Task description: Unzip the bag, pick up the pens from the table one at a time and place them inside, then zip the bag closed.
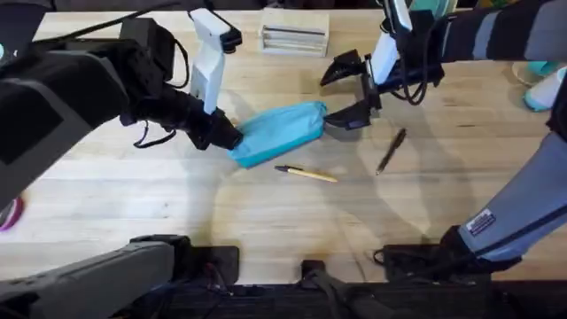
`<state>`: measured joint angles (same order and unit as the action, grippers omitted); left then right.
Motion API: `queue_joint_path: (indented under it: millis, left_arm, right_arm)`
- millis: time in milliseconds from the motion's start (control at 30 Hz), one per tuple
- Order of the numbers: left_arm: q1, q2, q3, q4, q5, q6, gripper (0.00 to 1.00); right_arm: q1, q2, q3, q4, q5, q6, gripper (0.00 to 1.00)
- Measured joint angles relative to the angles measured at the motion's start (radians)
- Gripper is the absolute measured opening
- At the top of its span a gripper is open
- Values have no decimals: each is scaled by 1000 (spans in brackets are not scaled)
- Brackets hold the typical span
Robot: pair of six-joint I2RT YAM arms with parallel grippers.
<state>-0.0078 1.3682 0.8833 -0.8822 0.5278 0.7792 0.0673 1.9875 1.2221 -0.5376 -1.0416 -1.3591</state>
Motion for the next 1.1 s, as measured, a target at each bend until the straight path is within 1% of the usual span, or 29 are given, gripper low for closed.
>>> queue_joint_path:
  millis: [533, 600, 767, 800, 833, 1000, 1100]
  left_arm:
    - [0, 0, 0, 4, -1, 0, 42]
    - [0, 0, 0, 10, -2, 0, 42]
    - [0, 0, 0, 11, -3, 0, 42]
    - [0, 0, 0, 11, -4, 0, 42]
    - [0, 0, 0, 12, -4, 0, 42]
    - [0, 0, 0, 12, -4, 0, 42]
    - [0, 0, 0, 14, -4, 0, 42]
  right_arm:
    - [0, 0, 0, 15, 0, -19, 994]
    - [0, 0, 0, 12, 0, -22, 939]
    - [0, 0, 0, -16, -1, -26, 854]
    - [0, 0, 0, -21, -2, -26, 814]
    - [0, 0, 0, -35, -3, -27, 658]
    - [0, 0, 0, -51, -3, -30, 526]
    - [1, 0, 0, -68, -5, -30, 385]
